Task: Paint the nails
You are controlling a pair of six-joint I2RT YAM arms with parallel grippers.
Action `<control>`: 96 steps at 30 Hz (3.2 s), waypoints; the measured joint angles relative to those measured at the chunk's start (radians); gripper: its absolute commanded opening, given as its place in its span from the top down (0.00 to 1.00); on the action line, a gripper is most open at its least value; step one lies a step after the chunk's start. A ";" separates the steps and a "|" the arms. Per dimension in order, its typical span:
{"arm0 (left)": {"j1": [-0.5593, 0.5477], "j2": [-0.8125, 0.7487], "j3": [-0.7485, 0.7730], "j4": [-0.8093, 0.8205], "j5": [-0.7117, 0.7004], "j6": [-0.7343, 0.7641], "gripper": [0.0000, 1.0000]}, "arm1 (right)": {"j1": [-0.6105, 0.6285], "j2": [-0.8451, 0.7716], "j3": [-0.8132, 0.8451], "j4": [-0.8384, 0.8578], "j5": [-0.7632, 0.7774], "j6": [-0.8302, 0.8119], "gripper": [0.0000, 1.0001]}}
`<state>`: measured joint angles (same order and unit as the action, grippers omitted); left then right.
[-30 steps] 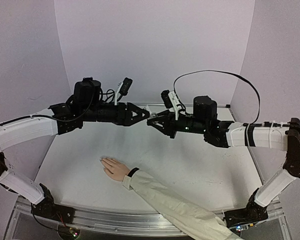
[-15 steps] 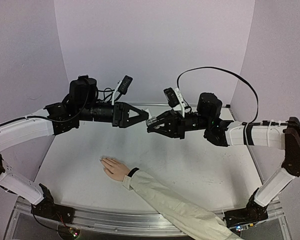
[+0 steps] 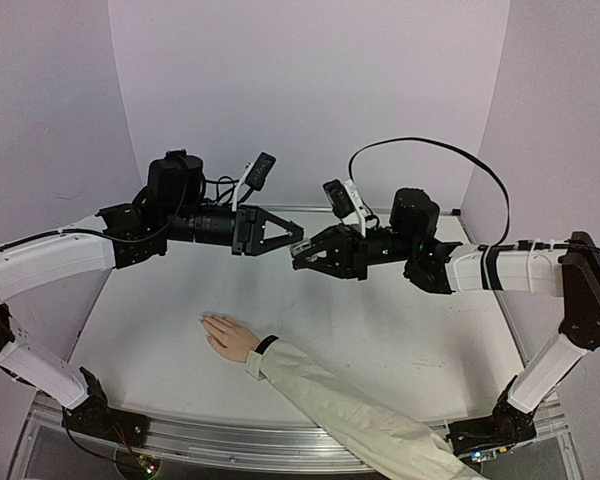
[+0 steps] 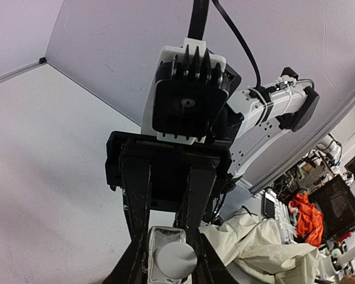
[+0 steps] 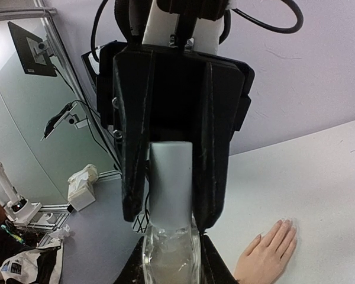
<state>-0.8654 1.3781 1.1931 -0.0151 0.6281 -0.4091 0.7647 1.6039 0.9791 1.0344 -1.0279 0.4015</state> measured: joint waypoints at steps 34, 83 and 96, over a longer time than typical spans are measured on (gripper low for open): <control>0.002 0.054 0.021 0.008 -0.151 -0.042 0.21 | 0.192 -0.146 -0.079 -0.198 0.915 -0.435 1.00; 0.002 0.086 0.280 -0.639 -0.165 0.175 0.59 | 0.177 -0.082 0.016 -0.392 0.625 -0.503 1.00; 0.002 0.086 0.280 -0.640 -0.176 0.176 0.59 | 0.177 -0.082 0.016 -0.393 0.624 -0.506 1.00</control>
<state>-0.8631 1.4643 1.4734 -0.6548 0.4522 -0.2329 0.9421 1.5223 0.9955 0.6418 -0.4038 -0.1047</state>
